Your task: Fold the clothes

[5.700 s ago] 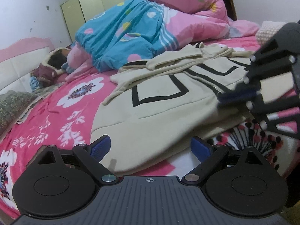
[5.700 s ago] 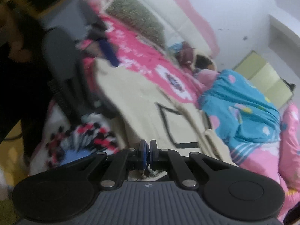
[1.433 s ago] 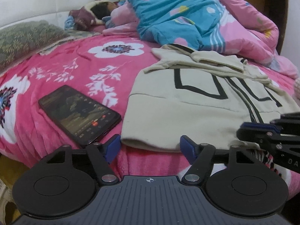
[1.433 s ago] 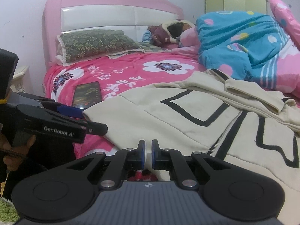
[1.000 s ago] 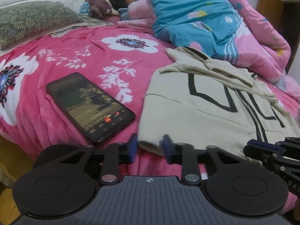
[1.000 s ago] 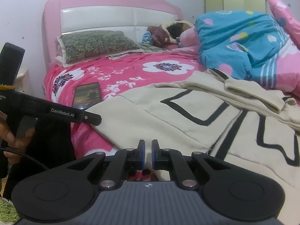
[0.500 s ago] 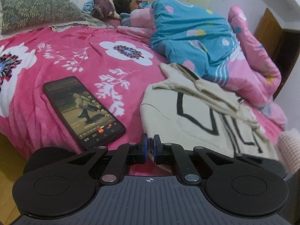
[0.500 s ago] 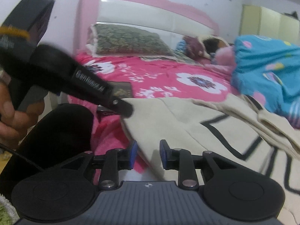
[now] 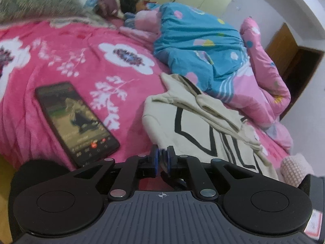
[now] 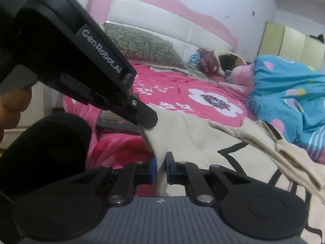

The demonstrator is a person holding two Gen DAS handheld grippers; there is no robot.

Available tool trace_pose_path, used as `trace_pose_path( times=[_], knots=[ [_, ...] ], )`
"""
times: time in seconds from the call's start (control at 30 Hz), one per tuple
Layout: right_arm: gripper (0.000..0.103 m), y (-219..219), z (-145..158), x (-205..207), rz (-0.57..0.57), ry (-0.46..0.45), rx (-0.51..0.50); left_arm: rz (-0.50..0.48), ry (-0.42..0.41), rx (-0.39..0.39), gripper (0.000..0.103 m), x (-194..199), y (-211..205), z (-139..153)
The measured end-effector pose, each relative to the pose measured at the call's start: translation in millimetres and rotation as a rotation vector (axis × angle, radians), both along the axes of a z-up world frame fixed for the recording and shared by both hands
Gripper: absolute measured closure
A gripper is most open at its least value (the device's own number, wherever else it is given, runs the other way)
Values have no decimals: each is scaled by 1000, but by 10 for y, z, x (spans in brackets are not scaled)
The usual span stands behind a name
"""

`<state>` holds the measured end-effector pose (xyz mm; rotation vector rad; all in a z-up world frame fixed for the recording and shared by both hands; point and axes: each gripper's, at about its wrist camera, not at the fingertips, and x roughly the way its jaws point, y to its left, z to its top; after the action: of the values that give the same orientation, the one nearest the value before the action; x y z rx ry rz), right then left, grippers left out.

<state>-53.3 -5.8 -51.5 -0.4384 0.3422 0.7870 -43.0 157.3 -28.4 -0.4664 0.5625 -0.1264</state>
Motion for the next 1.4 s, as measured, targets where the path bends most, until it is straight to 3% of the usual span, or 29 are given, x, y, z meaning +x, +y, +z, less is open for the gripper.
trace_pose_path(
  times=[0.1,0.33,0.8,1.0,1.13,1.2,1.3,1.4],
  knots=[
    [95,-24,22,1,-6,1,18,-5,4,-10,85,38,-29,2],
    [95,-38,23,-3,-14,7,36,3,88,-128,70,211,73,-162],
    [94,-159,14,47,-23,84,139,6,143,-252,69,442,71,-399],
    [93,-295,25,74,-28,153,203,-4,137,-235,76,485,17,-413],
    [90,-531,94,33,-74,209,238,-21,125,-159,78,492,-72,-364],
    [88,-766,160,-8,-127,257,279,-27,120,-109,79,490,-125,-348],
    [74,-1260,241,-68,-244,369,370,-31,120,-26,80,491,-220,-343],
    [71,-1830,260,-154,-406,501,498,-28,115,55,81,488,-316,-332]
  ],
)
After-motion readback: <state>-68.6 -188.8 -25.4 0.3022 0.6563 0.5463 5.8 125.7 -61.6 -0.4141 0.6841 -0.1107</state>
